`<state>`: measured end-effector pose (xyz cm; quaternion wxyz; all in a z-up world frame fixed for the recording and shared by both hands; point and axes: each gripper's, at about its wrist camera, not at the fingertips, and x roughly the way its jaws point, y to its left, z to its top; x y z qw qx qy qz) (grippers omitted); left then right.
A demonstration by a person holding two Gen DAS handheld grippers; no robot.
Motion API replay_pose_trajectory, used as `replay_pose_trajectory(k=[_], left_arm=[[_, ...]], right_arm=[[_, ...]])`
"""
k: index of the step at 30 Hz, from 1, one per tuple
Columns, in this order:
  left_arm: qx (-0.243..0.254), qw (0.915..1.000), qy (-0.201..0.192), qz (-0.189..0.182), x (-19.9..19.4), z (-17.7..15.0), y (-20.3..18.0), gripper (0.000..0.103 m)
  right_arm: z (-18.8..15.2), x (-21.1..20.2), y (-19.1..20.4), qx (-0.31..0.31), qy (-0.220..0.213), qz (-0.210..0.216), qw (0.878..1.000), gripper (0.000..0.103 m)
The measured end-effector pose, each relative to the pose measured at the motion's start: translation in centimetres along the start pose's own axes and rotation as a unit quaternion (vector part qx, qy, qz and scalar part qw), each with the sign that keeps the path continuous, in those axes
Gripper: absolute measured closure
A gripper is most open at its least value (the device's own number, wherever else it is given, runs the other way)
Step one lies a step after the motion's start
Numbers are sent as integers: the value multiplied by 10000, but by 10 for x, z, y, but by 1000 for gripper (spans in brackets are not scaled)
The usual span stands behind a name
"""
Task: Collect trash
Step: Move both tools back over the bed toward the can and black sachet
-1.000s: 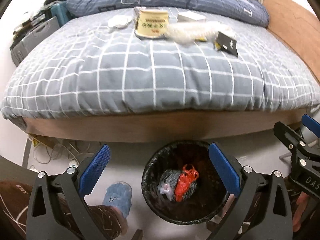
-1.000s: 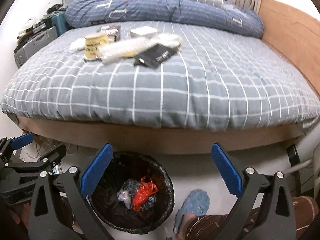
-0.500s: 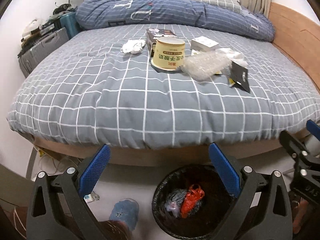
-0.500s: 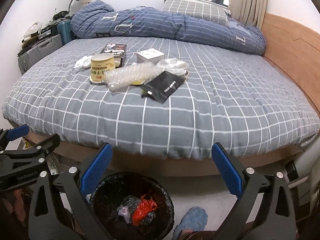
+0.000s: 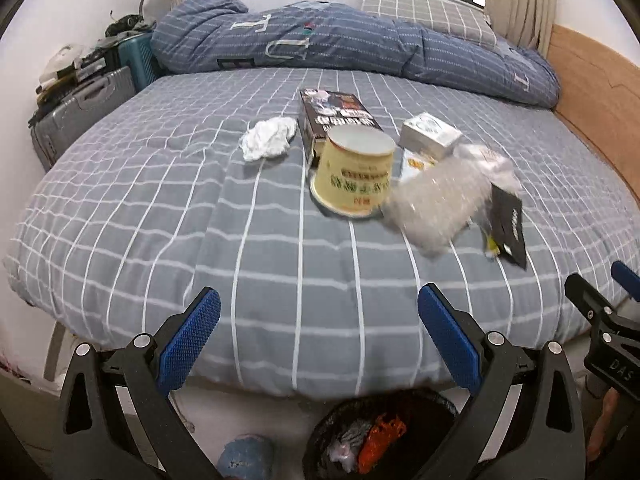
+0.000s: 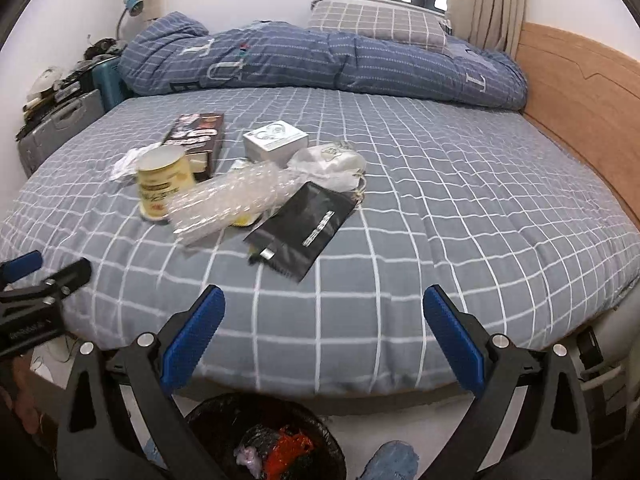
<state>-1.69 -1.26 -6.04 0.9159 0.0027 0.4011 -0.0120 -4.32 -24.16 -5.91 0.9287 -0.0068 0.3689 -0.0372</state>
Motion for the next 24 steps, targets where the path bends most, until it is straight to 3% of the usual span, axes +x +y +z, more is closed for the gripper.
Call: replay_pose_trajectory(k=[24], left_arm=[[-17, 9997, 77, -239, 88, 76, -27, 7]], right_arm=[[50, 104, 5, 442, 694, -25, 9966, 12]])
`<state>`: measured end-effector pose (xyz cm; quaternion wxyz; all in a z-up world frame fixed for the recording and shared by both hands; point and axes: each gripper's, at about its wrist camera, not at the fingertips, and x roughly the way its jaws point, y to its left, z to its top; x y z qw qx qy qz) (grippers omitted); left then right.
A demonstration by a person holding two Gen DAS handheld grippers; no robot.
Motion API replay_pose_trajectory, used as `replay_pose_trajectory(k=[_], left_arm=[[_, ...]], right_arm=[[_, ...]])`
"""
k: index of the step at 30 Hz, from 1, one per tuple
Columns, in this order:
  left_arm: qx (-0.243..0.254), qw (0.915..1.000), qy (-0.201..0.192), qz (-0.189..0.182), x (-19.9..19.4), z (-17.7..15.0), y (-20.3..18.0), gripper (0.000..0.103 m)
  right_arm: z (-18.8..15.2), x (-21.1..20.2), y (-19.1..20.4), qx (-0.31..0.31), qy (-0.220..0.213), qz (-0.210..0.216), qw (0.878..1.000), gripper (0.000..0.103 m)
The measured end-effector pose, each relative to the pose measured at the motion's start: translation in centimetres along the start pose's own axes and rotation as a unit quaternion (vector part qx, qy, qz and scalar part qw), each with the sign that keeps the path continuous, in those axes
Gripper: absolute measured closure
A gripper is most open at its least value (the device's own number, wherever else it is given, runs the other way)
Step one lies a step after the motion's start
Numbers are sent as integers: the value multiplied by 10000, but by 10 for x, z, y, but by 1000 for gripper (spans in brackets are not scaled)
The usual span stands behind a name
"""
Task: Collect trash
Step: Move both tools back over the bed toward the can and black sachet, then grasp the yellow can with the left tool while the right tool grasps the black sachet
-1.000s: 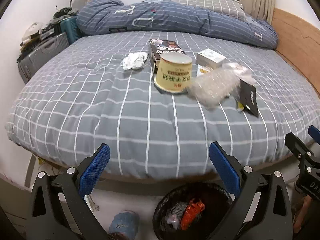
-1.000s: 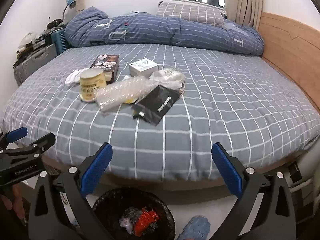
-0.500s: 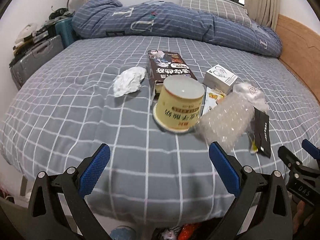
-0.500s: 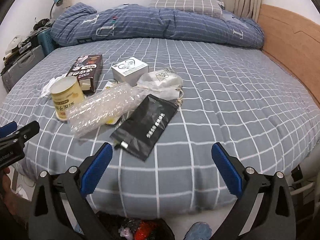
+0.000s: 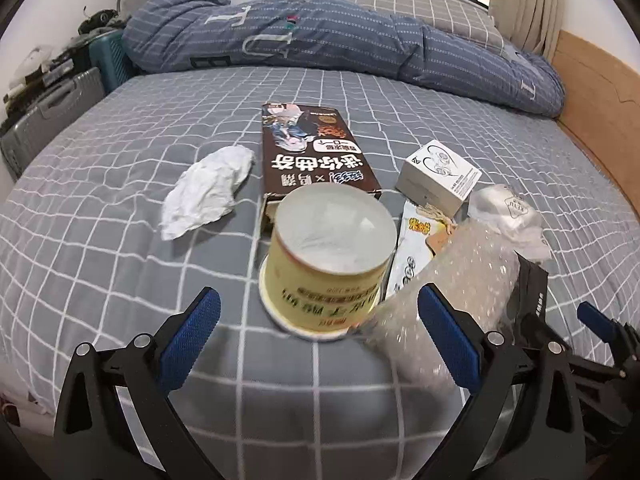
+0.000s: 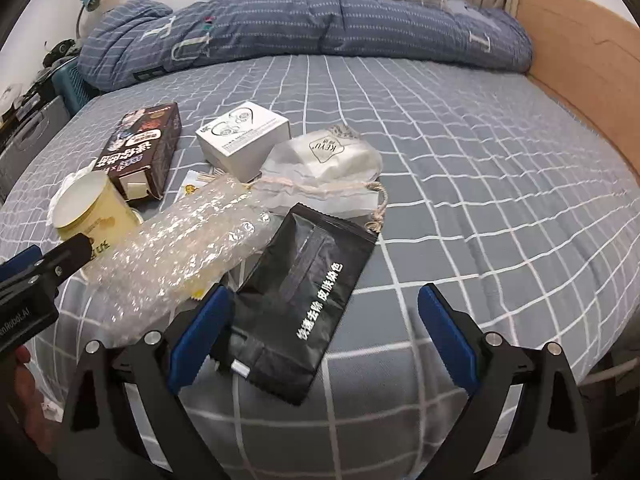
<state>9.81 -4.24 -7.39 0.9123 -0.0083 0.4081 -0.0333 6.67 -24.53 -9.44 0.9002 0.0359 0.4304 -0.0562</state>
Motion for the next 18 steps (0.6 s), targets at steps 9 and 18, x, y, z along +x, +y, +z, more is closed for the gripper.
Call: replay_pose_trajectory(k=[9, 18], left_arm=[[-58, 9999, -44, 74, 20, 14, -2, 15], [10, 10000, -7, -25, 31, 17, -3, 30]], right_arm=[[9, 22, -6, 352, 289, 280, 9986, 21], [9, 28, -13, 468, 419, 316, 9975, 40]])
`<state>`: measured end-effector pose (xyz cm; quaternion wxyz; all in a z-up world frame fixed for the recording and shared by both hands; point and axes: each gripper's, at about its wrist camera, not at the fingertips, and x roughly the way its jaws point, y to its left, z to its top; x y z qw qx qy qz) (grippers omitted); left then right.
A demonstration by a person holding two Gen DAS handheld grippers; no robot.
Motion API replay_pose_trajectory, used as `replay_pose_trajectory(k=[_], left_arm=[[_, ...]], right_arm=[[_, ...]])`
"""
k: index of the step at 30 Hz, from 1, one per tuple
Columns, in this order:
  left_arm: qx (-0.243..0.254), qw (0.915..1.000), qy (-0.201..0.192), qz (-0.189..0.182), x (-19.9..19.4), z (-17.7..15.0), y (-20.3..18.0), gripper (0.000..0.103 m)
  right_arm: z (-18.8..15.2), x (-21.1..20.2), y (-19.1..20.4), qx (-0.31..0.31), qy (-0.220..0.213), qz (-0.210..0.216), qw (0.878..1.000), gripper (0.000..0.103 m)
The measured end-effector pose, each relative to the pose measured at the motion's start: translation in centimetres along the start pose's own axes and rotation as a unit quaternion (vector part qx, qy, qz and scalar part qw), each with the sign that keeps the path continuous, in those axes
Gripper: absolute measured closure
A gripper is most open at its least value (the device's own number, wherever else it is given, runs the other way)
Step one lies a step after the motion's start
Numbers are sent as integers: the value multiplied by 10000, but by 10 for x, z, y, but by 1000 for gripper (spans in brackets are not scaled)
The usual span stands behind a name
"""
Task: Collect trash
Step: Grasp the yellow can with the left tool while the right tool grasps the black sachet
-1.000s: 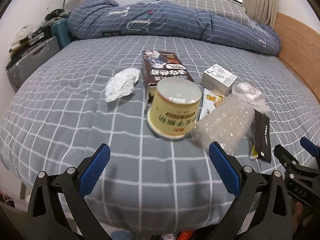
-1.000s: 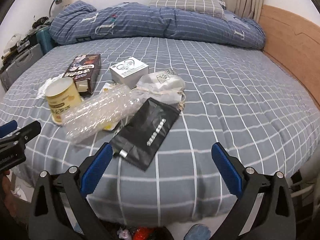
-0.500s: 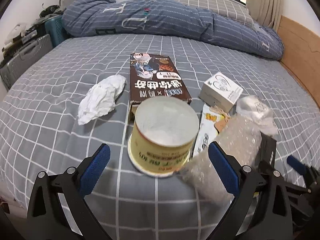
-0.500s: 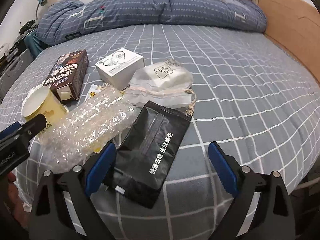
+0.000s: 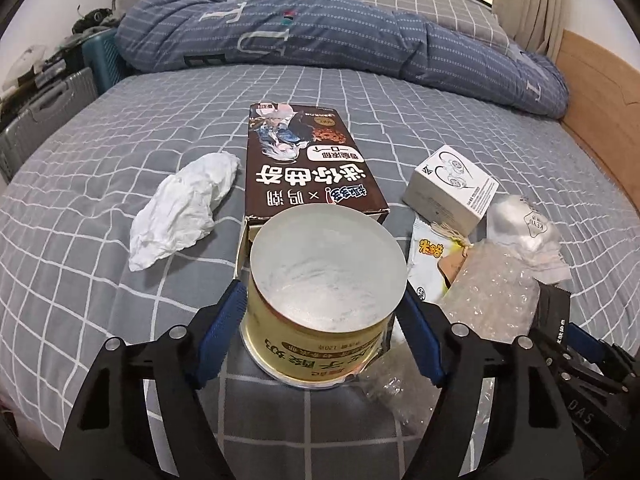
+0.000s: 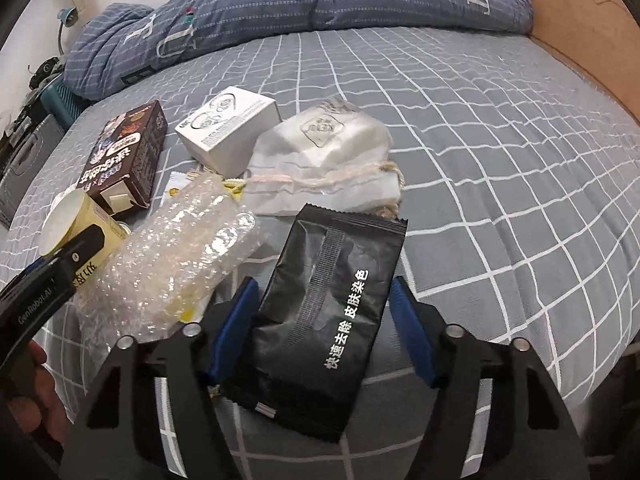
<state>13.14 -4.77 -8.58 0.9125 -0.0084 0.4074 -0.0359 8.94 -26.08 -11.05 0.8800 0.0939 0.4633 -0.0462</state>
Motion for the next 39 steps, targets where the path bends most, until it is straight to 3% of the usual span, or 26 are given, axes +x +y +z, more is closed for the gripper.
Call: replay_pose_trajectory(k=[6, 15, 17, 23, 39], left_arm=[[-68, 10000, -5, -64, 2, -1, 4, 30], [19, 10000, 1, -32, 2, -5, 3, 31], [24, 10000, 1, -36, 2, -5, 4, 31], [-29, 10000, 8, -50, -2, -6, 5, 31], [-113, 9999, -51, -121, -33, 1, 7, 31]], right_arm=[[-3, 2, -1, -104, 54, -115, 9999, 48], [-4, 7, -8, -70, 163, -59, 9998, 71], [-4, 8, -7, -110, 175, -42, 9998, 80], [-4, 4, -6, -130, 145, 14, 9998, 85], [1, -33, -7, -332, -65, 13, 9994, 86]])
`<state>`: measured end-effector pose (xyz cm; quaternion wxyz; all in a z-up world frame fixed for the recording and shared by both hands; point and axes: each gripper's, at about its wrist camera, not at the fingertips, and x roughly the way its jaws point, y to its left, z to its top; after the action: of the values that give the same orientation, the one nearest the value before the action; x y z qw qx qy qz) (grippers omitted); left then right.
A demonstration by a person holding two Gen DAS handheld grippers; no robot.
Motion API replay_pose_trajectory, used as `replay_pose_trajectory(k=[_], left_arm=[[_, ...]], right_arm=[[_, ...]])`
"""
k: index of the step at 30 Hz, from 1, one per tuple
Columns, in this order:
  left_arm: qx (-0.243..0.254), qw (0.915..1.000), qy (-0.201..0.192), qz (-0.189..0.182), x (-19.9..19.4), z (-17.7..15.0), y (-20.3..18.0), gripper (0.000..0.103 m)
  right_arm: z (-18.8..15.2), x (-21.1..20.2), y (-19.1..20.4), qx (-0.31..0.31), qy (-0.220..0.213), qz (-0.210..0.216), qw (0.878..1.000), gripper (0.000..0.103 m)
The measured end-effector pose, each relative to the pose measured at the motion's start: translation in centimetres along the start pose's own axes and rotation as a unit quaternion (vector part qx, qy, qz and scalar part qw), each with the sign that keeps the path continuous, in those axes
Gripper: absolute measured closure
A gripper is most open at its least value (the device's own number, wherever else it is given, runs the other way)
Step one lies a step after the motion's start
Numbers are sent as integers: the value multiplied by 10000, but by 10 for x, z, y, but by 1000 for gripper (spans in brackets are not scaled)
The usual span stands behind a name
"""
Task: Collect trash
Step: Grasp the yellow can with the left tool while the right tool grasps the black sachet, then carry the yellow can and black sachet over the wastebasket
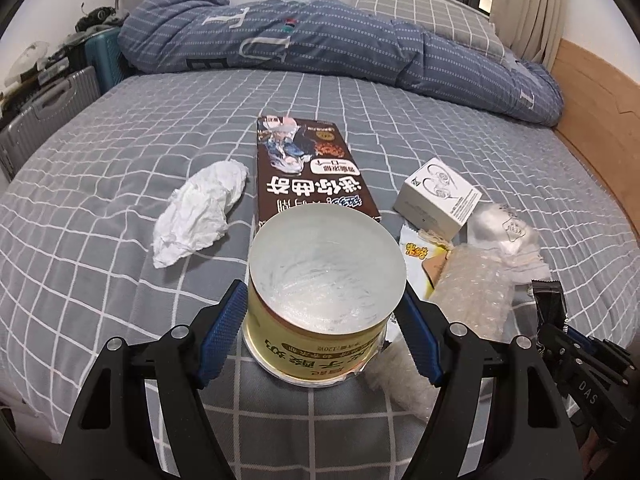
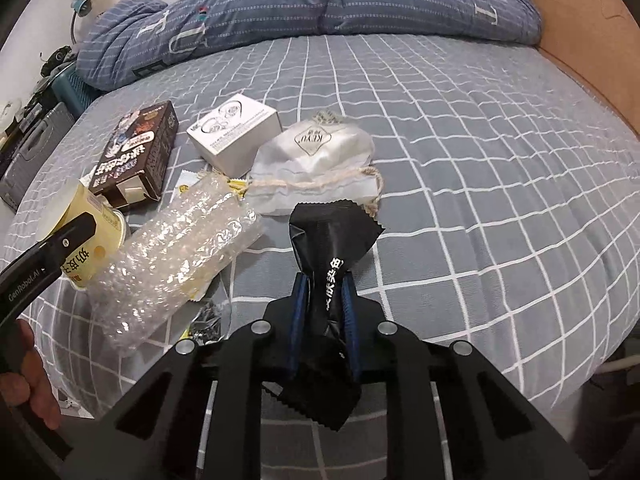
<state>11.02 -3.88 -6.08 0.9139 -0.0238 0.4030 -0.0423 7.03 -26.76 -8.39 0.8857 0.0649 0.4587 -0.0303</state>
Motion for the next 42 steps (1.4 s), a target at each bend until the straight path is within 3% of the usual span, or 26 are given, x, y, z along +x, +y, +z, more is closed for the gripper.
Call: replay_pose_trajectory(k=[8, 21, 42], left_arm=[[48, 10000, -50, -70, -25, -8, 1, 31], [-2, 9996, -19, -299, -72, -54, 5, 31], [-2, 9993, -7, -370, -108, -107, -8, 31]], right_arm=[[-2, -16, 1, -71, -136, 22, 9999, 86], [-22, -48, 4, -240, -409, 53, 9989, 86], [-62, -88, 15, -568, -649, 115, 9962, 86]])
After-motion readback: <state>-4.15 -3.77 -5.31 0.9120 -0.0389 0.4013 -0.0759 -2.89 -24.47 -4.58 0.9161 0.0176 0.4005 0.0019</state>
